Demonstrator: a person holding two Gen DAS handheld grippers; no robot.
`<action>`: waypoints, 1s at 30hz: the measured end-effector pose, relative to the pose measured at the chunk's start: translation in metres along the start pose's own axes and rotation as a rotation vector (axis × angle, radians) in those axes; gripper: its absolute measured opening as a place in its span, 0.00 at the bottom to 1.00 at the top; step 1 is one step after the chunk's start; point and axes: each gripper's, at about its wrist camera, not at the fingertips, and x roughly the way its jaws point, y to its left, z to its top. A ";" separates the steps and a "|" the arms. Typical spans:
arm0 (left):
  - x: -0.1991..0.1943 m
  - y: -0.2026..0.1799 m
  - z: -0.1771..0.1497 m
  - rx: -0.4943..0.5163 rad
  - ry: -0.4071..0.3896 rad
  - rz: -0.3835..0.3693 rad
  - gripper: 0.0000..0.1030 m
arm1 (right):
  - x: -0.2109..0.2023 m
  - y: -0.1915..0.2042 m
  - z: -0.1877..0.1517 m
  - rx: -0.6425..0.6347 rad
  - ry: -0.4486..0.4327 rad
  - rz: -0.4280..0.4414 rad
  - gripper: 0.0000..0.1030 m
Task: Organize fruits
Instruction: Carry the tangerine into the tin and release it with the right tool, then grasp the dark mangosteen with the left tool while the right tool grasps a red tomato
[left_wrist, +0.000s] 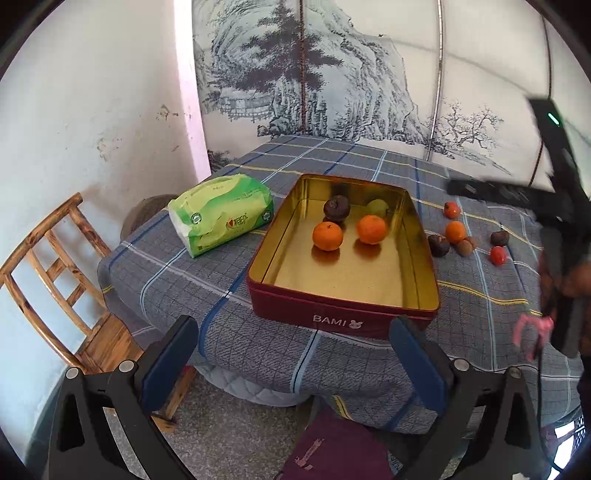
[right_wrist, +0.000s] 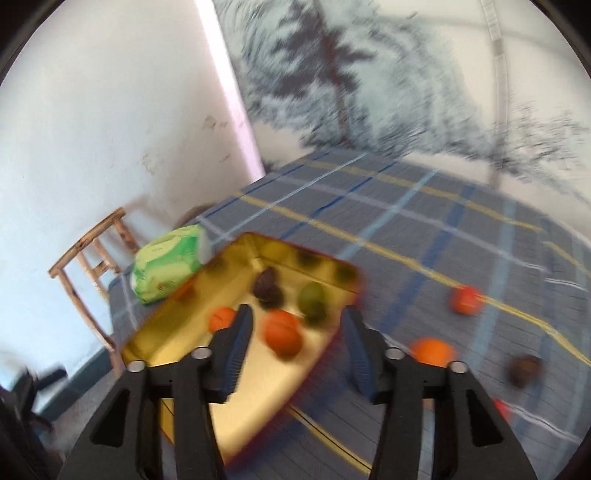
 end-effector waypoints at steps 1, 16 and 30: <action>-0.001 -0.003 0.001 0.010 -0.006 -0.008 0.99 | -0.013 -0.011 -0.009 -0.004 -0.014 -0.034 0.59; -0.015 -0.115 0.033 0.398 -0.041 -0.325 1.00 | -0.118 -0.209 -0.133 0.288 0.042 -0.512 0.59; 0.078 -0.207 0.096 0.983 0.138 -0.607 0.79 | -0.128 -0.232 -0.156 0.402 -0.003 -0.405 0.60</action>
